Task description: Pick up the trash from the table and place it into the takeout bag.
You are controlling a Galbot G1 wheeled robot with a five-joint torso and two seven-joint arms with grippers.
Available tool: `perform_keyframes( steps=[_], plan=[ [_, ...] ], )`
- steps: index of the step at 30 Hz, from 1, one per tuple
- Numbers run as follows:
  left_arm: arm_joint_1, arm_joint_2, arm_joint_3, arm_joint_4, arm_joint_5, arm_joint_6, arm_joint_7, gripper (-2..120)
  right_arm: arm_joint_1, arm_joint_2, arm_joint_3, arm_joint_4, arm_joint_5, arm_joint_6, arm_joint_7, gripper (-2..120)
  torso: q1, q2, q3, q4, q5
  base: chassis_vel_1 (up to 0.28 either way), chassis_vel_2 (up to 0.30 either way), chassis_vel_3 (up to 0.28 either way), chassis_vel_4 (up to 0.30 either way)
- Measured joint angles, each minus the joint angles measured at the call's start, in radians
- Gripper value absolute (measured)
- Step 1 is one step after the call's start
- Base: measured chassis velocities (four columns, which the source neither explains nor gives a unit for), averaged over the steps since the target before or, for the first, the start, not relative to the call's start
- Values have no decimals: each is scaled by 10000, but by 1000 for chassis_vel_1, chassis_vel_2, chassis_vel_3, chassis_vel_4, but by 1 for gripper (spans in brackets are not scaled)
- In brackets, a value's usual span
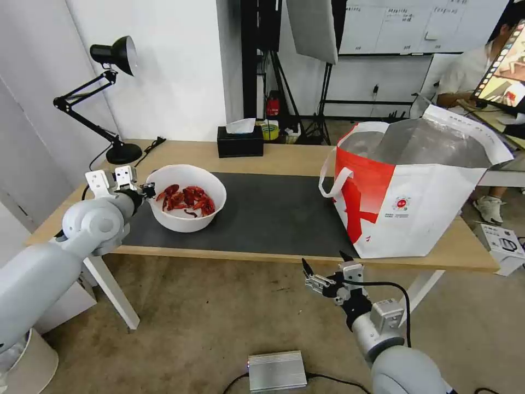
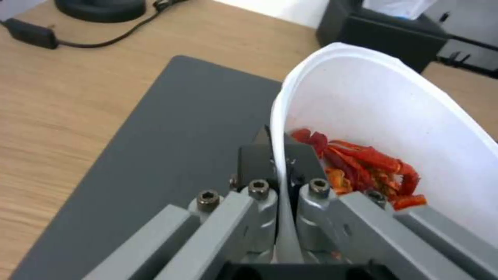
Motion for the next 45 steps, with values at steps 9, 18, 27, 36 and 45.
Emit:
perform_keyframes(
  steps=[9, 18, 27, 36, 45],
  plan=[
    [204, -91, -251, -799, -443, 0, 58, 0, 0, 0, 0, 0, 0, 0, 0, 100, 0, 0, 0, 0, 0, 0, 0, 0, 0],
    [-26, -615, -96, -1425, -855, -1, -73, 0, 0, 0, 0, 0, 0, 0, 0, 100, 0, 0, 0, -1, 2, 0, 0, 0, 0],
    [-708, -1110, 545, -1480, -1132, -161, -144, 0, 0, -1, 0, 0, 0, 0, 0, 100, 0, 0, 0, 0, 1, 0, 0, 0, 0],
    [-1656, -1888, 1290, -1346, -1347, -204, -649, 0, 0, 0, 1, 0, 0, 0, 0, 100, 0, 0, 0, -1, 1, 0, 0, 0, 0],
    [-2715, -2722, 2105, -913, -1557, -386, -820, 0, 0, 0, 0, 0, 0, 0, 0, 100, 0, 0, 1, -1, 1, 0, 0, 0, 0]
  ],
)
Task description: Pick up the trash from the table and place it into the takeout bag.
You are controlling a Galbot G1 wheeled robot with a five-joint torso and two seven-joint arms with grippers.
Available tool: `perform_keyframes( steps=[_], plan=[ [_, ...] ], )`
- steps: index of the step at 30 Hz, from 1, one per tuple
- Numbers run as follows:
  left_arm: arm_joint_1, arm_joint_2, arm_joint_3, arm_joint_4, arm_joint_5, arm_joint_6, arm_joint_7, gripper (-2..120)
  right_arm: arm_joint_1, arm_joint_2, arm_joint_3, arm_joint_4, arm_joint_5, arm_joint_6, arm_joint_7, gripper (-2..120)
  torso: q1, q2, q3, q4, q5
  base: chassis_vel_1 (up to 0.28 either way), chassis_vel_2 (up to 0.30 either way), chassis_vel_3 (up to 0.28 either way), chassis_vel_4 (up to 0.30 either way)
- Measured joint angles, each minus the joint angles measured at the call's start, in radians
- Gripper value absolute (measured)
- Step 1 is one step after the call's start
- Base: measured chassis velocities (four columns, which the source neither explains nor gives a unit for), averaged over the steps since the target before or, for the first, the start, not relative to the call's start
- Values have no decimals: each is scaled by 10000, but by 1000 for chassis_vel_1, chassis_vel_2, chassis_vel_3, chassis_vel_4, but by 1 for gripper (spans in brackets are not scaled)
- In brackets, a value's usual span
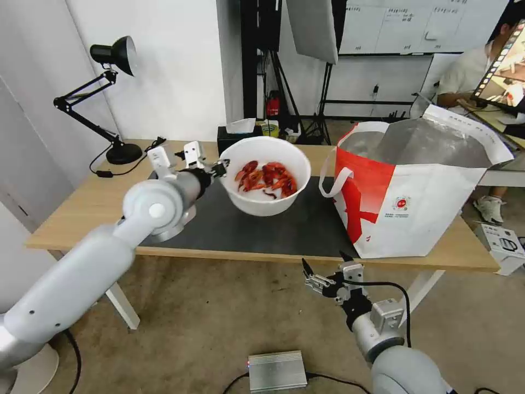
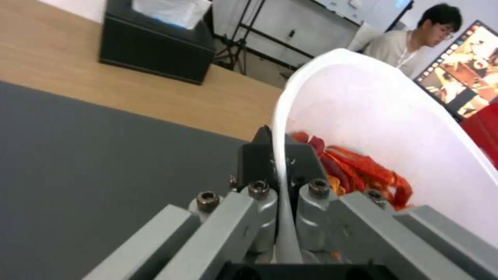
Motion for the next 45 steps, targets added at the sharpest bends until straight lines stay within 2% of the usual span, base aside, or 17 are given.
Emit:
perform_keyframes(
  steps=[12, 23, 31, 45],
  plan=[
    [-1009, -1033, 519, 700, -240, -68, -243, 0, 0, 0, 0, 0, 0, 0, 0, 100, 0, -1, -1, -1, 1, 0, 0, 0, 0],
    [-1403, -1059, 468, 957, -583, -209, -427, 0, 0, 0, 0, 0, 0, 0, 0, 100, 0, 0, -1, 3, -1, 0, 0, 0, 0],
    [-1961, -1396, 505, 1101, -1056, -231, -877, 0, 0, 0, 0, 0, 0, 0, 0, 100, 0, 0, -1, 1, 0, 0, 0, 0, 0],
    [-2783, -1885, 473, 1560, -1623, -454, -1202, 0, 0, 0, 0, 0, 0, 0, 0, 100, 0, 0, -1, 0, 0, 0, 0, 0, 0]
  ],
)
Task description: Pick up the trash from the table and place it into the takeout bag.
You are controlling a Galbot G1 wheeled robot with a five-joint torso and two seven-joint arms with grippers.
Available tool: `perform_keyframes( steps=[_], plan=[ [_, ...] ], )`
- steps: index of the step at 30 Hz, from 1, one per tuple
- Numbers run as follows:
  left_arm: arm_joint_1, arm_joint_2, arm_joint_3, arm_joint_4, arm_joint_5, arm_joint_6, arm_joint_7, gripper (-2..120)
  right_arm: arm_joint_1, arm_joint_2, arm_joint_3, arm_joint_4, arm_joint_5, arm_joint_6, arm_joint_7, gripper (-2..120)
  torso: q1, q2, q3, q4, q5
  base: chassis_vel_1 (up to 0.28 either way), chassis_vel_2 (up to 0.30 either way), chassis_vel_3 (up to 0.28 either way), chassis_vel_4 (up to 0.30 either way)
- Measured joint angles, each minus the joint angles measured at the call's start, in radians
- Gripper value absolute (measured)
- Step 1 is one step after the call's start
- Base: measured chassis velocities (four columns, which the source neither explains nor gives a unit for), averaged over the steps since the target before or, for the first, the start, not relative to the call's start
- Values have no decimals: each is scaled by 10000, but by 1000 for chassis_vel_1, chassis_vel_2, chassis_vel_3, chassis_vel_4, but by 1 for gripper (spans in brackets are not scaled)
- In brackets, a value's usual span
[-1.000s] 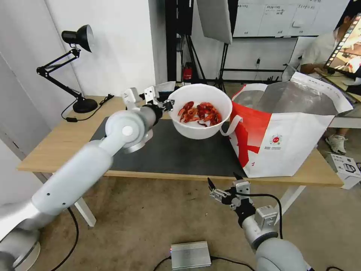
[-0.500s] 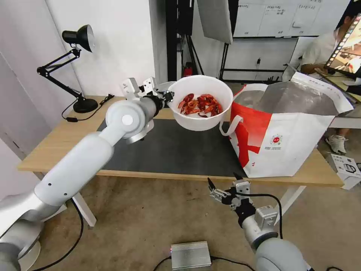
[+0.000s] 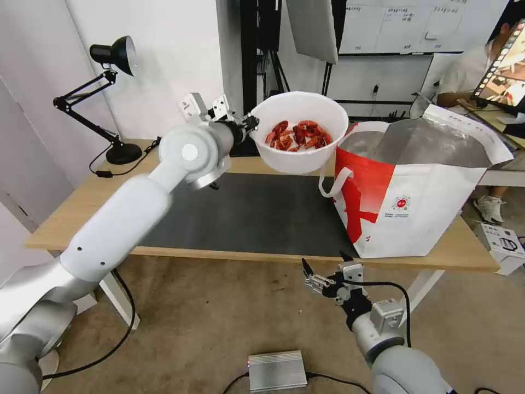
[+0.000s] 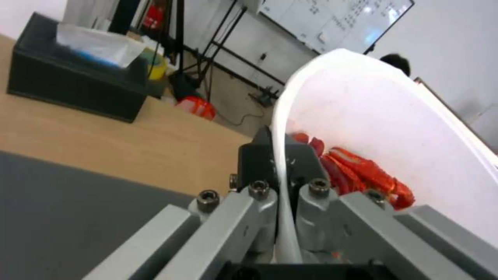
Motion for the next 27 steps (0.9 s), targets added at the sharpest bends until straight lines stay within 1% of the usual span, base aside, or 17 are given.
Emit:
perform_keyframes(
  steps=[11, 15, 21, 22, 27],
  plan=[
    [-389, -189, 170, -10, -220, -11, -26, 0, 0, 0, 0, 0, 0, 0, 0, 100, 0, 0, 0, 1, 0, 0, 0, 0, 0],
    [-483, -454, 273, 40, -262, -30, -88, 0, 0, 0, 0, 0, -1, 0, 0, 100, -1, 0, 0, 1, 0, 0, 0, 0, 0],
    [-732, -1178, 429, 417, -423, -39, -390, 0, 0, 0, 0, 0, 0, 0, 0, 100, 0, 0, 0, 1, 1, 0, 0, 0, 0],
    [-732, -1178, 429, 417, -423, -39, -390, 0, 0, 0, 0, 0, 0, 0, 0, 100, 0, 0, 0, 1, 1, 0, 0, 0, 0],
    [-964, -1671, 490, 782, -436, -52, -431, 0, 1, 0, 0, 0, 0, 0, 0, 100, 0, 0, 0, 1, 1, 0, 0, 0, 0]
  ],
)
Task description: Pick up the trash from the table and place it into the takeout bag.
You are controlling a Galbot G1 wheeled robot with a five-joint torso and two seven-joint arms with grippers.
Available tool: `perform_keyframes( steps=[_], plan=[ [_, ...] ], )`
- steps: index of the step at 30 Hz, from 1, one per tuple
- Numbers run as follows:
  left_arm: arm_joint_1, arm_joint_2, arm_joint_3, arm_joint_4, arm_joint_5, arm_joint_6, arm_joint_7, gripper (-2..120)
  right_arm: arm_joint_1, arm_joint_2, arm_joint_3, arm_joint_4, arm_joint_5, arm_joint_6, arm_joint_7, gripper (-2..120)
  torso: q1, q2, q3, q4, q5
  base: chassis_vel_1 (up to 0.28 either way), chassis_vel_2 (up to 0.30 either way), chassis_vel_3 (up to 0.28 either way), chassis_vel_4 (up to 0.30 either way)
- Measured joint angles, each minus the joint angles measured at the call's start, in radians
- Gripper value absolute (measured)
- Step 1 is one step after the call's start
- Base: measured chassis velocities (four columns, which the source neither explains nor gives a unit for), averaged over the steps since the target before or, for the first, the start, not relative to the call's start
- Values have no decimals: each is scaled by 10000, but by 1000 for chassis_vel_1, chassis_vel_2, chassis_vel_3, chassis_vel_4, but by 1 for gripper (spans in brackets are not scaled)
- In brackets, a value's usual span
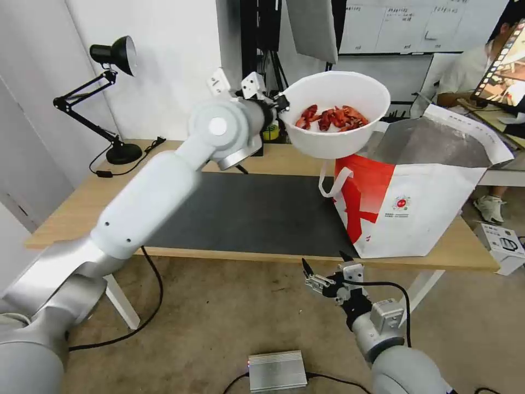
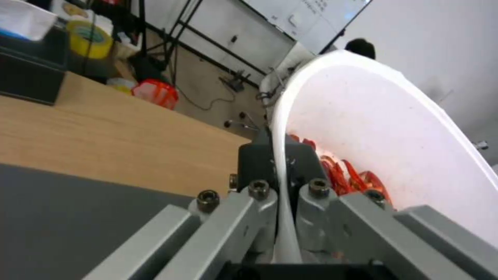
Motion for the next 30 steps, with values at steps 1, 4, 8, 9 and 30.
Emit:
perform_keyframes(
  steps=[1, 4, 8, 9, 30],
  plan=[
    [-39, -206, -17, 139, 0, -34, -31, 0, 0, 0, 0, 0, 0, 0, 0, 100, 0, 0, 0, 0, -1, 0, 0, 0, 0],
    [-86, -476, -39, 333, 4, -104, -89, 0, 0, 0, 0, 0, 0, 0, 0, 100, 0, 0, 0, 0, -1, 0, 0, 0, 0],
    [-126, -829, -14, 536, 23, -282, -135, 0, 0, 0, 0, 0, 0, 0, 0, 100, 0, -1, 0, 0, -1, 0, 0, 0, 0],
    [-140, -943, -7, 582, 8, -370, -165, 0, 0, 0, 0, 0, 0, 0, 0, 100, 0, 0, 0, 0, -1, 0, 0, 0, 0],
    [-215, -2620, 407, 1492, 332, -1350, -551, 0, 0, 0, 0, 0, 0, 0, 0, 100, 0, 0, 0, 1, -1, 0, 0, 0, 0]
  ],
)
